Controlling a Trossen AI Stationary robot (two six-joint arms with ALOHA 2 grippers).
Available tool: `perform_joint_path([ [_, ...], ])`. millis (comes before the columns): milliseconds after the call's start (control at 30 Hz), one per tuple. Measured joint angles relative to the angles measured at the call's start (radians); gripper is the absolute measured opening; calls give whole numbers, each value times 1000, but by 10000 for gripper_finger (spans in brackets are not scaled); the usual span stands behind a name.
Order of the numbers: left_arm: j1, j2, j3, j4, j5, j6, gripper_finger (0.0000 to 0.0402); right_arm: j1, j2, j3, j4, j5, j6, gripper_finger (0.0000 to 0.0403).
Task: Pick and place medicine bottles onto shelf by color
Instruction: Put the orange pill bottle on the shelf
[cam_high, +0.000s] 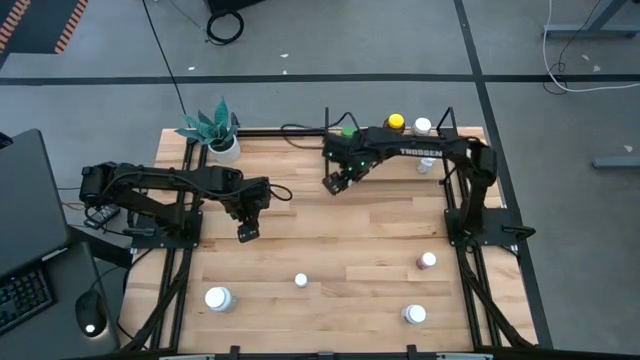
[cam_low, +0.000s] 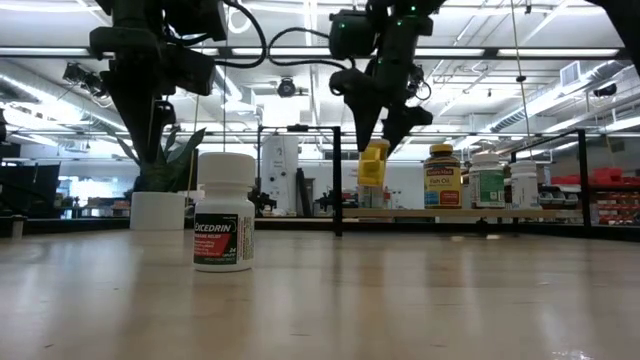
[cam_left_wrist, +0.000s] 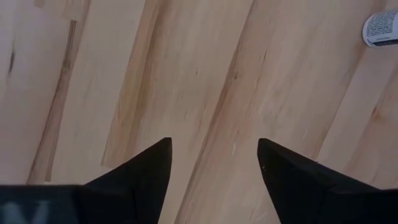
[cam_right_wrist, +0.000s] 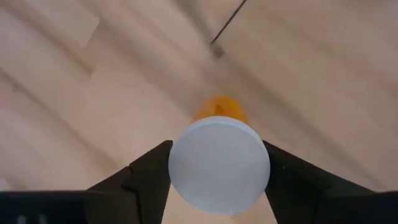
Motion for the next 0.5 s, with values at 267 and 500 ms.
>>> perform_joint_path([
  [267, 0, 0, 0, 6, 0, -1, 240, -105, 27, 1, 30, -4, -79, 223],
  [500, 0, 0, 0, 6, 0, -5, 234, -171, 27, 2, 69, 1, -115, 229],
])
